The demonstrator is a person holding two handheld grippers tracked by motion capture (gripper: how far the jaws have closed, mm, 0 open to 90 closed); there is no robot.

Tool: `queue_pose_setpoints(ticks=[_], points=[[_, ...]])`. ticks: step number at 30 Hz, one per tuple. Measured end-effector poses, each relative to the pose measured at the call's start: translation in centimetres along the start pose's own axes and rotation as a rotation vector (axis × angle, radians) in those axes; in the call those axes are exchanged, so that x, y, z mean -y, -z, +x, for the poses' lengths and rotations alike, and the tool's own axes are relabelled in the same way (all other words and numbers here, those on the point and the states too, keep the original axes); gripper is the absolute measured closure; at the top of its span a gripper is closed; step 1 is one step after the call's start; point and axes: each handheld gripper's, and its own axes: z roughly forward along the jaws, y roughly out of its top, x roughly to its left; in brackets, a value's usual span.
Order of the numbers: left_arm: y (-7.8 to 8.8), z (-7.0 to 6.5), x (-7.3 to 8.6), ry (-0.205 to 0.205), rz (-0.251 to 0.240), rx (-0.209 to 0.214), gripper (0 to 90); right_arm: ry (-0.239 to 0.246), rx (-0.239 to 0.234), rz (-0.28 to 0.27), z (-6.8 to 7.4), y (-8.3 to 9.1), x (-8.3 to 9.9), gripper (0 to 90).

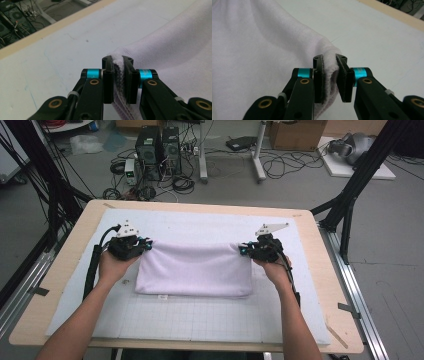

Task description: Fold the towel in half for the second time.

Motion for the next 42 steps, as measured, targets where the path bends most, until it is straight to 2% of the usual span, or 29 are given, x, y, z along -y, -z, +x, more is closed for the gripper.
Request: queue_pose_setpoints(ticks=[3,5,7,8,10,13,16,18,21,24,26,29,33,35,39,42], points=[[-1.1,1.2,-1.2,0.021,-0.016,-0.009,79.8,-0.013,0.028,-0.007,-1.3,-0.4,-1.1,74.9],[-1.7,1.7,-1.6,0.014,-0.004,-0.039,71.9,-0.030,0.069,-0.028,-2.1,-0.6,-1.7,66.0],[-2.1,2.0,-1.5,0.036,0.002,-0.043,63.0,-0.070,0.061,-0.022,-2.8,-1.0,-1.8,60.5],[-2.1,2.2,-1.4,0.045,0.006,-0.032,61.3,-0.074,0.064,-0.028,-2.9,-1.2,-1.7,58.9],[-2.0,2.3,-1.1,0.051,0.019,0.000,58.8,-0.102,0.027,-0.027,-3.0,-1.4,-1.5,52.8],[-1.5,2.1,-0.7,0.074,0.003,0.039,55.7,-0.106,0.010,-0.023,-2.5,-1.5,-1.2,47.8],[-1.0,1.4,-0.4,0.088,-0.003,0.129,50.1,-0.105,-0.001,-0.041,-1.8,-1.4,-1.0,42.9],[-0.8,0.8,-0.3,0.068,-0.006,0.134,45.9,-0.071,0.004,-0.029,-1.0,-1.5,-0.9,39.5],[-0.4,0.2,0.1,0.066,-0.016,0.144,40.7,-0.067,-0.005,-0.033,-0.3,-1.3,-0.8,36.4],[-0.1,-0.2,0.2,0.061,-0.005,0.154,36.8,-0.063,-0.005,-0.039,0.3,-1.0,-0.6,33.0],[0.4,-0.5,0.4,0.052,-0.029,0.152,36.7,-0.063,-0.005,-0.042,0.6,-0.9,-0.4,32.0],[0.8,-0.7,0.5,0.058,-0.033,0.173,36.0,-0.047,-0.002,-0.043,1.1,-0.6,0.0,29.8],[1.5,-1.1,0.7,0.051,-0.053,0.167,34.6,-0.033,0.003,-0.041,1.7,-0.2,0.4,27.0],[1.7,-1.2,1.0,0.046,-0.045,0.167,33.0,-0.036,0.000,-0.038,1.9,0.0,0.7,24.2],[2.3,-1.4,1.7,0.049,-0.045,0.154,30.1,-0.050,-0.002,-0.046,2.3,0.5,1.0,19.2],[2.6,-1.5,2.3,0.066,-0.046,0.151,27.7,-0.041,0.005,-0.046,2.8,0.9,1.3,17.0]])
